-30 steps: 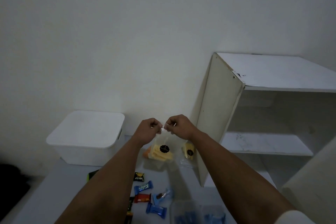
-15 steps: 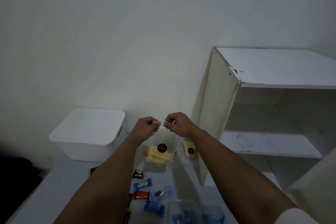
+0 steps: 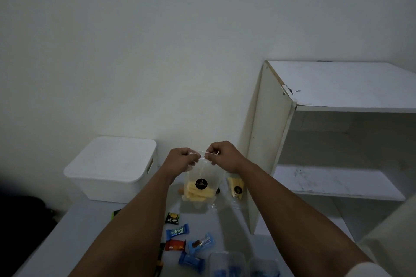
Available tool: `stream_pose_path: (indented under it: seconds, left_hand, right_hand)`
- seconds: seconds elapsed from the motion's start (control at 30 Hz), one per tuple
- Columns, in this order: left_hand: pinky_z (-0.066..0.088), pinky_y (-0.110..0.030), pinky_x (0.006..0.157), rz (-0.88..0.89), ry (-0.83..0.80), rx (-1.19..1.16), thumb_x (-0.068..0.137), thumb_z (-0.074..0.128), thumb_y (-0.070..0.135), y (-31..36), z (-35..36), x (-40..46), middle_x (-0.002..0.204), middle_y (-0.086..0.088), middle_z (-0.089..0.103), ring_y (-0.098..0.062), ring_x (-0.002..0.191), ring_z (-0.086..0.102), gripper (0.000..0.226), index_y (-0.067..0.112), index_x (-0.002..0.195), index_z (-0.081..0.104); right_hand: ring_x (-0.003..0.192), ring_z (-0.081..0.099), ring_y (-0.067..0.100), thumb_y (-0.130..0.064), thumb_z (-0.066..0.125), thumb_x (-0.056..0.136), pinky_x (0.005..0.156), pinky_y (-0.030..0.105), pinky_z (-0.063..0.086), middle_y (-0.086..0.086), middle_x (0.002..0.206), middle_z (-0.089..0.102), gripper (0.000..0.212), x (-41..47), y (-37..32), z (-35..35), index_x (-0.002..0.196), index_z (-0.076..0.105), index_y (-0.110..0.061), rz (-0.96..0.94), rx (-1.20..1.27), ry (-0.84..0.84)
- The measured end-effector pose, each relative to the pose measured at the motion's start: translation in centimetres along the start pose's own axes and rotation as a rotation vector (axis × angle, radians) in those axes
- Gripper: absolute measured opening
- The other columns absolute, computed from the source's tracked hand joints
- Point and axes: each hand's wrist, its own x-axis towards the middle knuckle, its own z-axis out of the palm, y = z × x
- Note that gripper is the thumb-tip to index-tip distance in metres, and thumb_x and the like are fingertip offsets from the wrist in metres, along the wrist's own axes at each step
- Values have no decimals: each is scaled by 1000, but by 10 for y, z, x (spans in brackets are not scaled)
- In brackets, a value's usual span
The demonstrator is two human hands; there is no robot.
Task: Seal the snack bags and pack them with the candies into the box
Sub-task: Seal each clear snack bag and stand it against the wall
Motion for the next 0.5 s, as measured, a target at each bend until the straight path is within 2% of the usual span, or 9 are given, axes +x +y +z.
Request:
stream_pose_path:
  seconds: [0.17,0.27,0.33,0.43,0.5]
  left_hand:
    - [57,-33,78,-3,-20,-19,85,73,13,-2,0,-2,85,-6,72,-16,77,65,9,10,93,79]
    - [57,-35,80,0,-25,-22,86,71,11,-5,1,-4,81,-4,70,-16,77,64,7,13,88,78]
    - [58,-38,84,9,-30,-24,87,70,10,-6,0,-5,79,-1,70,-16,78,65,9,15,85,77]
    - [59,-42,86,12,-24,-35,88,69,8,-6,-5,-6,81,-3,69,-17,80,64,8,13,87,76]
    - [58,-41,86,1,-9,-68,88,68,8,-7,-10,-7,83,-4,68,-18,81,63,8,11,89,76]
  right_hand:
    - [66,68,10,-19,71,91,57,19,48,-1,75,68,10,-2,-1,1,84,71,-12,16,5,-11]
    - [67,69,12,-21,73,89,63,26,53,7,79,73,11,-3,0,4,85,74,-10,34,28,-9]
    - [67,69,12,-21,75,88,64,25,54,11,80,74,13,-6,1,5,87,75,-8,56,61,5]
    - [67,69,12,-19,78,86,57,17,48,8,74,72,15,-9,-1,6,87,75,-5,75,120,23]
    - [66,69,12,-18,78,85,58,21,48,6,74,71,16,-11,-2,7,88,75,-3,83,169,29]
